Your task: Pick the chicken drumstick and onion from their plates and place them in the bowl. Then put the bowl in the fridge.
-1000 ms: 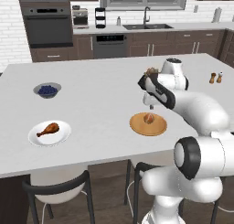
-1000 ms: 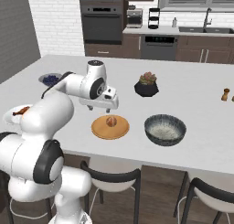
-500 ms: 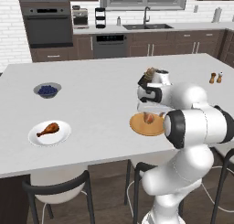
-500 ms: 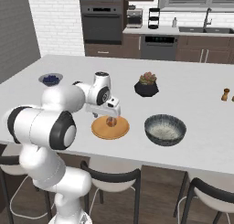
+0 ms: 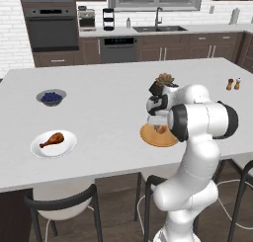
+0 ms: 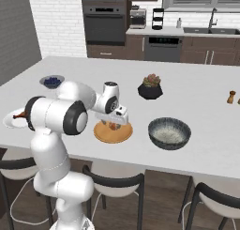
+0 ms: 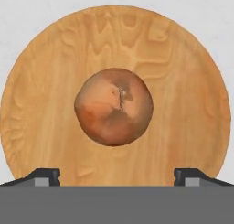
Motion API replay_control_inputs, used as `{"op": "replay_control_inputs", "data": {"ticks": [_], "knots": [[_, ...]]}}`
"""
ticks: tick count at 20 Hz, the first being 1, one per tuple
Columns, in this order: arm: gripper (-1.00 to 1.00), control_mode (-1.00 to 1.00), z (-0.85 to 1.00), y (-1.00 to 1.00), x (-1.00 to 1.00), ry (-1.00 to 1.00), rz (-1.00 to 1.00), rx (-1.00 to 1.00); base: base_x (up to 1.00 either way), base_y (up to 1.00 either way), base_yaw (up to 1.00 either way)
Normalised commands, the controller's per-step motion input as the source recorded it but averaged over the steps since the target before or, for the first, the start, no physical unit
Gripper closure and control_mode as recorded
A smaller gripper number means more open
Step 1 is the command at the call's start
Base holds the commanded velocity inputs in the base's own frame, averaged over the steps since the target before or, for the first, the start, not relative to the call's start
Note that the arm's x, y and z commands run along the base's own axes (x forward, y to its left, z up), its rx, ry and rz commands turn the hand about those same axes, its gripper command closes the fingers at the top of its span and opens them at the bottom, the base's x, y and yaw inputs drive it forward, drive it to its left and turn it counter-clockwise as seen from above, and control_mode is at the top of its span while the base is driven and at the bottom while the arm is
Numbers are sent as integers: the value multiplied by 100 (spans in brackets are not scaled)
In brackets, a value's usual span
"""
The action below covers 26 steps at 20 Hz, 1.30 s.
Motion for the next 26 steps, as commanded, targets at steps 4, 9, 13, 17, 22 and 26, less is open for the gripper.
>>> {"op": "replay_control_inputs", "data": {"ticks": [4,9,13,17,22,26], "knots": [[-100,-100,-36,-4,30,-1,0,0,0,0,0],[-100,-100,-27,0,36,-4,0,0,0,0,0],[100,-100,-16,0,23,-2,0,0,0,0,0],[100,-100,0,0,-2,0,0,0,0,0,0],[100,-100,57,-53,-57,-3,-9,3,0,0,0],[100,-100,100,-86,-63,0,-25,1,0,0,0]]}}
